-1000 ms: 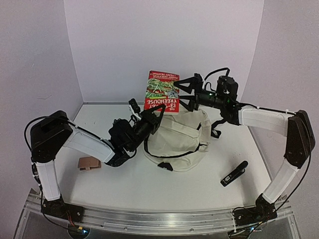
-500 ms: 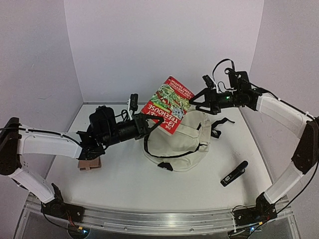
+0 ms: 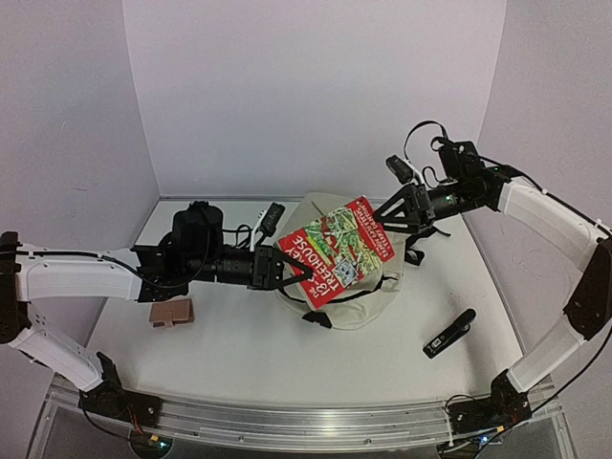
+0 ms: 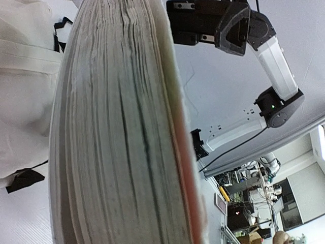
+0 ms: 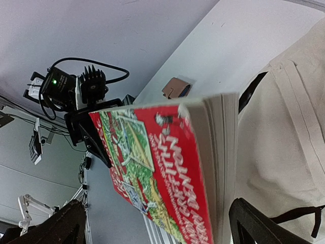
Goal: Pack the student bag
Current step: Pick up the book from the center of the board.
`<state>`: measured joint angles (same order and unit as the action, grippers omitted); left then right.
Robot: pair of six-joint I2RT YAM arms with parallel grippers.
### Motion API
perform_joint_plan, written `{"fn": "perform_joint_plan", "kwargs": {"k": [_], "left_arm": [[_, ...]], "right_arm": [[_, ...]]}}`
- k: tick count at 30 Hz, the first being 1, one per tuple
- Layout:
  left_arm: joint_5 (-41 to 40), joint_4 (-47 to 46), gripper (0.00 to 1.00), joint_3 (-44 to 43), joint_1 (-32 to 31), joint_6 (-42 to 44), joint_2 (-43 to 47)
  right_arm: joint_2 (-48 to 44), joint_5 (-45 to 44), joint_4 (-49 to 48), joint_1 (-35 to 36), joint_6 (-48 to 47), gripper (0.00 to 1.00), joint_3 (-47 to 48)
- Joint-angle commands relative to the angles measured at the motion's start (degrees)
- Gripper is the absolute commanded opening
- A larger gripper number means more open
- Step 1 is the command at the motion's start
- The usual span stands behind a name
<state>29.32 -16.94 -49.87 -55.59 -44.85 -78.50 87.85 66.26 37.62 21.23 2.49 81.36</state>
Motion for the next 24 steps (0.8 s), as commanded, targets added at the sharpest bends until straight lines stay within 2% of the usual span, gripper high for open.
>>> {"fn": "perform_joint_plan", "kwargs": {"k": [1, 6, 11, 14, 20, 22, 24], "left_arm": [[6.66, -6.34, 0.0, -3.19, -0.04, 0.8, 0.56], [7.73, -6.74, 0.0, -3.13, -0.03, 0.97, 1.92], [8.28, -8.02, 0.0, -3.35, -0.04, 0.25, 1.76], [8.59, -9.0, 0.0, -3.61, -0.03, -0.42, 1.24], [7.07, -10.42, 0.01, -3.38, -0.05, -2.05, 0.49], [5.29, -10.87, 0.04, -2.96, -0.01, -2.68, 0.61], [2.69, -11.49, 0.14, -1.98, 0.05, -3.53, 1.06]], "right_arm": [[-1.02, 0.33, 1.1, 0.41, -3.29, 0.98, 1.06], [-2.26, -7.94, 3.04, 0.5, -7.3, 0.98, 0.13], [-2.82, -2.54, 5.12, 1.48, -9.09, 0.97, -0.57], [-4.25, -1.25, 5.19, 3.19, -9.07, 0.88, -0.95], [-4.97, 1.54, 5.18, 5.07, -7.23, 0.55, -0.37], [-5.06, 1.62, 5.04, 5.15, -6.58, 0.37, -0.03], [-5.01, 1.11, 4.99, 5.17, -5.76, 0.16, 0.63]]}}
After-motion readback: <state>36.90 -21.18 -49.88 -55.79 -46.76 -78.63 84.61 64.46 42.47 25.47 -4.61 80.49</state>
